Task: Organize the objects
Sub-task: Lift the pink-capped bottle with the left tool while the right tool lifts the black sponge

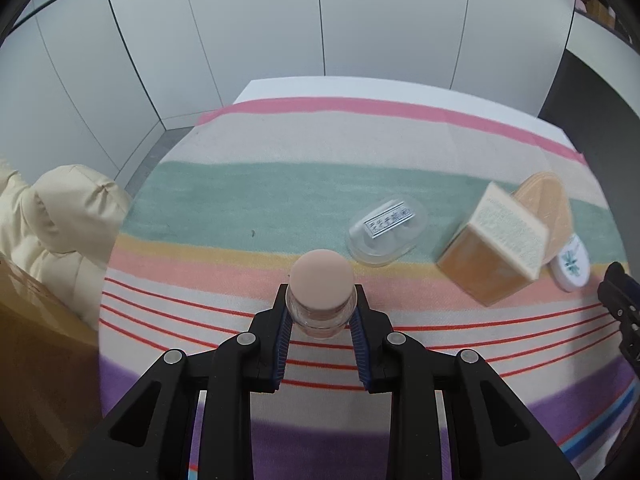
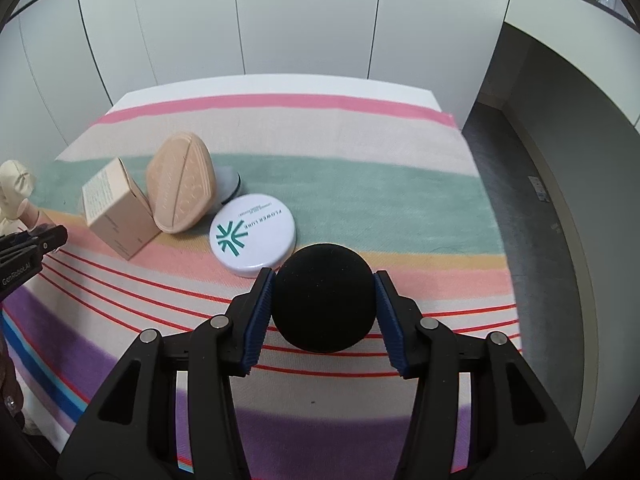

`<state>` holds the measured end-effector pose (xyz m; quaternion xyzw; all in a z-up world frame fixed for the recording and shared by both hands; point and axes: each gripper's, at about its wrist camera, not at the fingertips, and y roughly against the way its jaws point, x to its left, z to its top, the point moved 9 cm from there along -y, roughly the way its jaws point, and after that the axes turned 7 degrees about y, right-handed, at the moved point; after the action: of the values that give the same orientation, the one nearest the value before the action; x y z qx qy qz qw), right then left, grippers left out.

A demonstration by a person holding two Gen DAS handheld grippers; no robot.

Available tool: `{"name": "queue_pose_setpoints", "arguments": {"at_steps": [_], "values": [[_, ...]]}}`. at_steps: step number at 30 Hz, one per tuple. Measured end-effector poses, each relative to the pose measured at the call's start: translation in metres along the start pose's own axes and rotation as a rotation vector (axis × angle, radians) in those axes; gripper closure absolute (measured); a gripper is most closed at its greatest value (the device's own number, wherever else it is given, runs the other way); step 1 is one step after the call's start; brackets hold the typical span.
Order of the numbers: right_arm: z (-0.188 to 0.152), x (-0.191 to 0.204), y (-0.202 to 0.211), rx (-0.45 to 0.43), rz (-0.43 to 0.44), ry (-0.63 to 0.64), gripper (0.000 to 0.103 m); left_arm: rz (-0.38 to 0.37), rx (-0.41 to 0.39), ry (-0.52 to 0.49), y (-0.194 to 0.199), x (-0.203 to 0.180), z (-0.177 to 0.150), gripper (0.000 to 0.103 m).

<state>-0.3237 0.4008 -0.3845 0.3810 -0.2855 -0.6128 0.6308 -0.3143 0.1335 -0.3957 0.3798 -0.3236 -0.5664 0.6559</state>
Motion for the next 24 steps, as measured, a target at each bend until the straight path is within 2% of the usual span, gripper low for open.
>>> {"name": "queue_pose_setpoints", "arguments": {"at_steps": [3, 6, 9, 17, 24], "values": [[0.005, 0.001, 0.010, 0.005, -0.014, 0.000, 0.051, -0.028, 0.000, -0.012, 0.020, -0.006, 0.007, 0.075], [0.004, -0.009, 0.031, 0.004, -0.006, -0.015, 0.051, -0.030, -0.035, -0.047, 0.044, -0.009, 0.021, 0.075], [0.019, -0.013, 0.057, -0.010, -0.010, -0.013, 0.051, -0.030, -0.070, -0.077, 0.073, -0.008, 0.039, 0.075], [0.071, -0.025, 0.147, -0.104, -0.021, -0.027, 0.051, -0.061, -0.115, -0.093, 0.156, -0.006, 0.072, 0.075], [0.107, -0.019, 0.221, -0.188, -0.021, -0.017, 0.052, -0.066, -0.153, -0.058, 0.218, 0.004, 0.091, 0.075]]}}
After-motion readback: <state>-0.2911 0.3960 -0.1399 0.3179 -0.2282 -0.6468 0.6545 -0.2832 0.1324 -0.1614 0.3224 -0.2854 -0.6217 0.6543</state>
